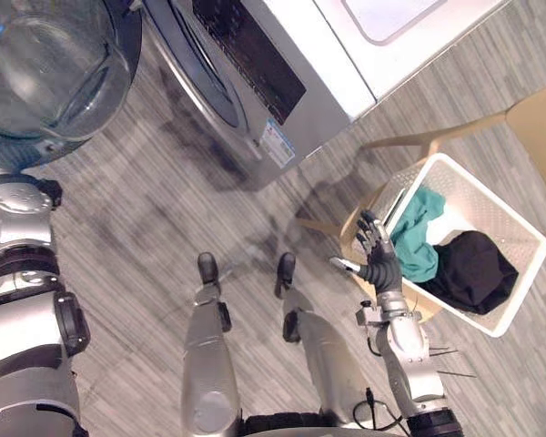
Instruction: Pick up the laundry basket with both hands and put the clothes into the washing machine.
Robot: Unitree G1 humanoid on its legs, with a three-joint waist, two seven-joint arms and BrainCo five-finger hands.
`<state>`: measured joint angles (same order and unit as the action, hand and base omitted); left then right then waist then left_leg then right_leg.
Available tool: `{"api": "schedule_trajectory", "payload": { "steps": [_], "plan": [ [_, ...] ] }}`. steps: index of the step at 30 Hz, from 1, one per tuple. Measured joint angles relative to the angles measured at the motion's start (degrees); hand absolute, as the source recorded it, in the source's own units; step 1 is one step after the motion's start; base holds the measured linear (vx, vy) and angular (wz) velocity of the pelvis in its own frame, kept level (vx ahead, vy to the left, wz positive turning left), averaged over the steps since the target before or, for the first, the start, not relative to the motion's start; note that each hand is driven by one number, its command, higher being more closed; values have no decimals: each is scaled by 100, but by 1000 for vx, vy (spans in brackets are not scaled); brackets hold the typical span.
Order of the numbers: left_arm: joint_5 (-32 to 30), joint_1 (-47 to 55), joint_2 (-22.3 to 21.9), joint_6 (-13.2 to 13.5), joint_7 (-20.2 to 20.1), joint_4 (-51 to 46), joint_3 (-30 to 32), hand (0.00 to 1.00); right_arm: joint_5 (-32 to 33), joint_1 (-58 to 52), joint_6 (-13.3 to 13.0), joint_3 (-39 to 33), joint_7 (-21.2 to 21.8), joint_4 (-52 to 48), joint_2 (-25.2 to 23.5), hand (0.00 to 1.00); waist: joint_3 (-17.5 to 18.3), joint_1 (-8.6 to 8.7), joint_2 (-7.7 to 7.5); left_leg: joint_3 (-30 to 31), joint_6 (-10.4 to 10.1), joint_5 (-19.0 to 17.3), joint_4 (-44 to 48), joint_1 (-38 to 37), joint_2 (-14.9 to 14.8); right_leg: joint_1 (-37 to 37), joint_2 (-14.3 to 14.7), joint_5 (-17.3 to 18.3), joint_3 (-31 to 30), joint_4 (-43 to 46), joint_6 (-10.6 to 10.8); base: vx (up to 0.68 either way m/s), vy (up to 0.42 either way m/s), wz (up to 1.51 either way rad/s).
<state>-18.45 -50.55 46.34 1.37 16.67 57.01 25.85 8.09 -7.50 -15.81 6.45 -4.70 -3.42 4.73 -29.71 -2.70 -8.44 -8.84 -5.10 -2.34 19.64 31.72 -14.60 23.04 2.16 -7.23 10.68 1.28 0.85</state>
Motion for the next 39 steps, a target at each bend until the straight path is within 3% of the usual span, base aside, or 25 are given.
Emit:
{"api": "schedule_trajectory", "payload": {
  "steps": [3,7,12,18,25,32,36,39],
  "plan": [
    [-13,62,1,-86,1,-43,209,0,39,-116,-2,-18,10,-17,0,0,0,-130,0,54,-8,-17,72,88,-49,5,49,-21,34,-60,22,16,-25,3],
    [21,112,20,-102,36,-42,628,0,89,-124,-16,-15,129,-19,-5,0,1,-153,-1,95,-19,-23,124,146,-90,4,88,-42,82,-59,-7,52,-30,3],
    [64,116,27,-96,90,-42,616,0,140,-124,-16,-16,131,-22,-79,0,2,-160,-3,89,-24,-27,141,146,-118,4,111,-44,77,-44,-9,56,-19,-2],
    [216,237,-279,-35,96,-88,-186,0,151,-119,-33,-131,108,-21,-114,0,3,-138,-5,20,-53,1,14,-105,-100,-124,96,-36,27,-6,-8,55,-16,-2],
    [254,784,-747,84,606,-922,-677,0,90,73,-63,-230,-42,151,-115,0,3,-140,-5,-83,-26,247,-491,-465,120,-126,-70,35,-21,176,-65,39,-7,3],
    [-30,2398,-2122,91,1404,-3035,-775,0,-99,80,-151,-221,-112,626,-151,0,20,-131,31,-158,46,420,-1035,-1088,455,-337,-330,292,-56,490,-16,30,33,7],
    [-335,3390,-3089,59,1744,-3758,-815,0,-98,70,-145,-259,-123,1042,-136,0,419,-125,236,-157,65,434,-1246,-1236,607,-370,-467,402,-42,568,54,58,39,10],
    [-824,3841,-3407,33,1925,-4420,-1203,0,-100,57,-146,-259,-53,1247,-114,0,642,-129,429,-111,102,461,-1352,-1313,720,-395,-572,474,-3,656,110,80,46,16]
  ]
}}
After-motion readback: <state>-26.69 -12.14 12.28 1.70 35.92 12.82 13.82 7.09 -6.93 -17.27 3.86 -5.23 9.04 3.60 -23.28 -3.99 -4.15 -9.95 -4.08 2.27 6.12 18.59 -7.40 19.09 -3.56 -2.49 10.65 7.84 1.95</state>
